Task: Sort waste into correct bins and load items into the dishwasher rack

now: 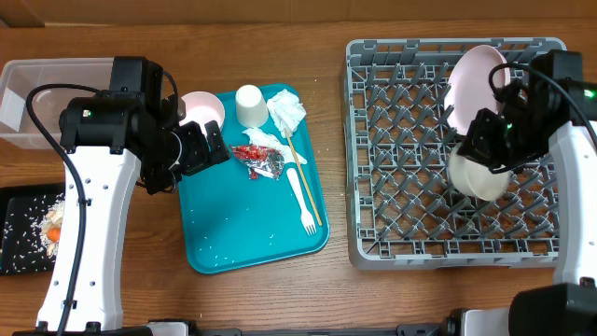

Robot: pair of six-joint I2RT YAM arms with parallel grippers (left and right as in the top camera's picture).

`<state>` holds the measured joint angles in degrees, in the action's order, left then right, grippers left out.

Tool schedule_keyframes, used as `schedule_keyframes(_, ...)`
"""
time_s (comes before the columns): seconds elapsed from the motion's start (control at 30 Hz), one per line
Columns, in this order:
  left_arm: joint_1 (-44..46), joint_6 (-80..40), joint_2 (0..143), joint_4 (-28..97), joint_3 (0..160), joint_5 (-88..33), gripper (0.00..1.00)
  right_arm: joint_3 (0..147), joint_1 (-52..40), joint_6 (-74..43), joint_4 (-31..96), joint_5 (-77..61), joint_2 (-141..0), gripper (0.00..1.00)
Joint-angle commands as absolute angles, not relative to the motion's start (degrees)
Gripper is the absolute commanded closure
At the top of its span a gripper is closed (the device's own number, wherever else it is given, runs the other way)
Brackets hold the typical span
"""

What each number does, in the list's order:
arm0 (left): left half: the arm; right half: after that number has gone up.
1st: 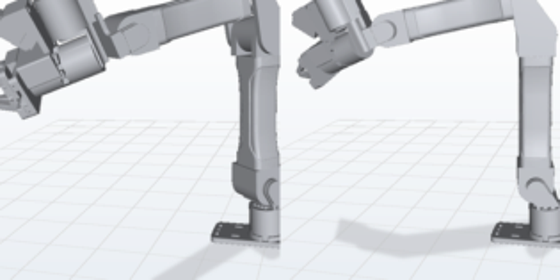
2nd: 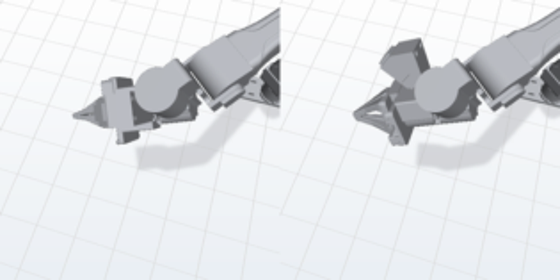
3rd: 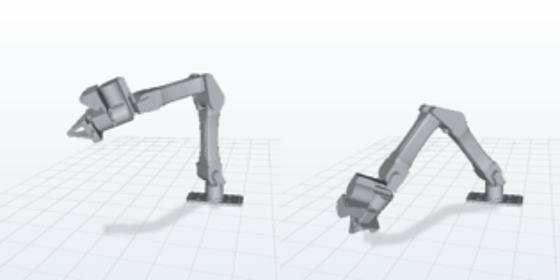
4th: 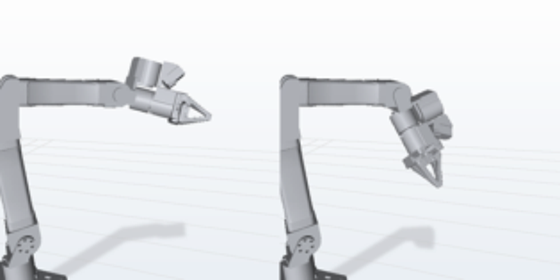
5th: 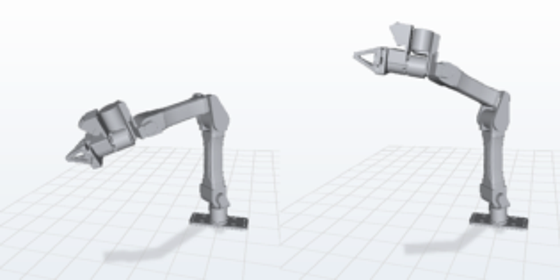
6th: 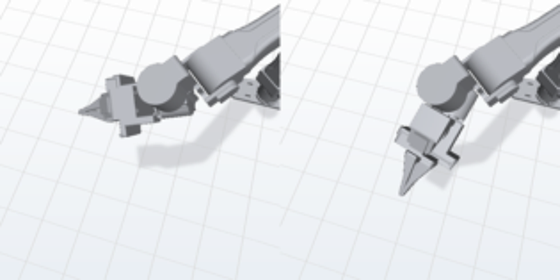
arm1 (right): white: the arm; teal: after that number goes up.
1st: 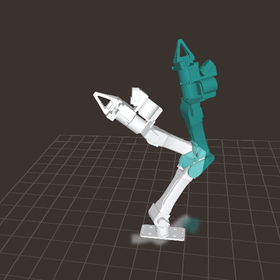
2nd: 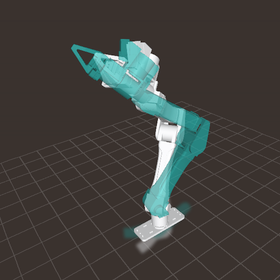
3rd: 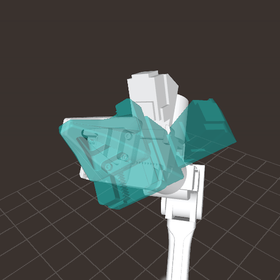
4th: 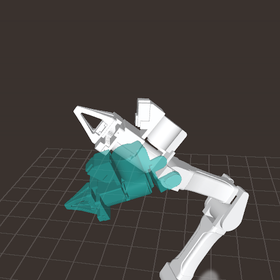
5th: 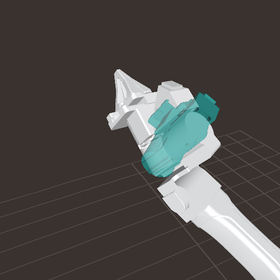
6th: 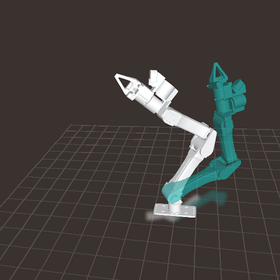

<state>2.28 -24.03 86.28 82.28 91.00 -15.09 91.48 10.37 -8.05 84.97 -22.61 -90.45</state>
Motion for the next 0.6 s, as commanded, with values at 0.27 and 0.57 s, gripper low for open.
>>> schedule_keyframes(0.27,2.7,-24.9,86.6,84.0,90.7,-14.6,0.0,79.7,10.4,7.5,72.4,-55.7,-89.8,0.96)
schedule_keyframes(0.57,2.7,-24.9,86.6,84.2,90.7,-14.6,0.0,71.4,11.7,7.5,64.1,-60.5,-90.1,0.96)
